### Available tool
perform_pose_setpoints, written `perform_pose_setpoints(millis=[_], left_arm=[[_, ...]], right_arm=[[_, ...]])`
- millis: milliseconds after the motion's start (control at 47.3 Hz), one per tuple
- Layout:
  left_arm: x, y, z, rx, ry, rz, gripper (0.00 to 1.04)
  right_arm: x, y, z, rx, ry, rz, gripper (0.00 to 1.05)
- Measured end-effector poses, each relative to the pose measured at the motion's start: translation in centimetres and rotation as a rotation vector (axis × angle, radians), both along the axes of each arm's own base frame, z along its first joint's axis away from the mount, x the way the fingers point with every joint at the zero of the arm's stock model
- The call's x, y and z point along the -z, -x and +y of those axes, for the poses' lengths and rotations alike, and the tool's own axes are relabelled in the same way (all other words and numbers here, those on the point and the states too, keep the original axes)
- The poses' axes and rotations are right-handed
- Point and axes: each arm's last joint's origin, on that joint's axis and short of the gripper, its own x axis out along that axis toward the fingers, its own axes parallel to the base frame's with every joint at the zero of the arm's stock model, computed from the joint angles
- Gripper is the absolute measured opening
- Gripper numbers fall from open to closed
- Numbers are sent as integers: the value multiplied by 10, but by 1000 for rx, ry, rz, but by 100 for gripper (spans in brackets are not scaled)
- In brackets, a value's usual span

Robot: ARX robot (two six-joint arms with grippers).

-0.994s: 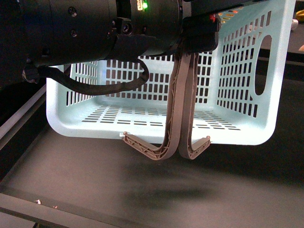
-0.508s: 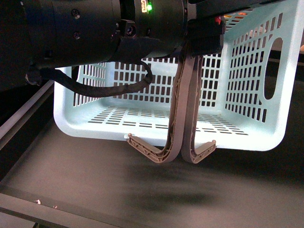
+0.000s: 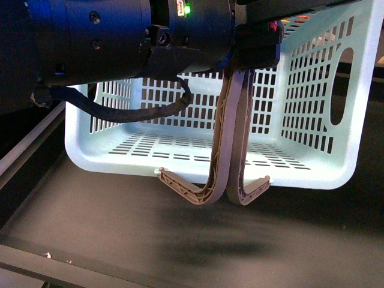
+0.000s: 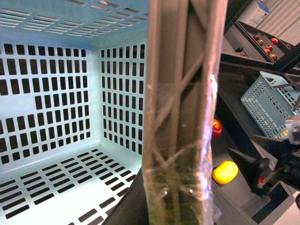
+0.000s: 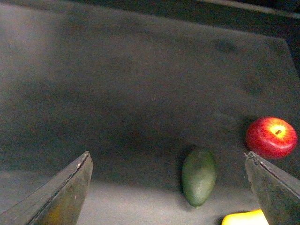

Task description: Pick mango with right arm and hold basket with left

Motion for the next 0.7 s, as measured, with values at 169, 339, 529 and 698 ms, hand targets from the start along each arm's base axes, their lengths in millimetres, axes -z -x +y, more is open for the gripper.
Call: perform_pose_setpoints(millis=[169,339,529,698], left_arm=[[0,0,0,1,0,0,10],[0,0,0,0,0,0,10],[0,0,0,0,0,0,10],[0,0,0,0,0,1,10]], right_arm=[[35,-12,-29,-86,72,157,97],[55,-14,-63,-101,110,251,97],[81,-11,-102,-102,152,366,97],[110,-10,-120,-163,183,504,97]])
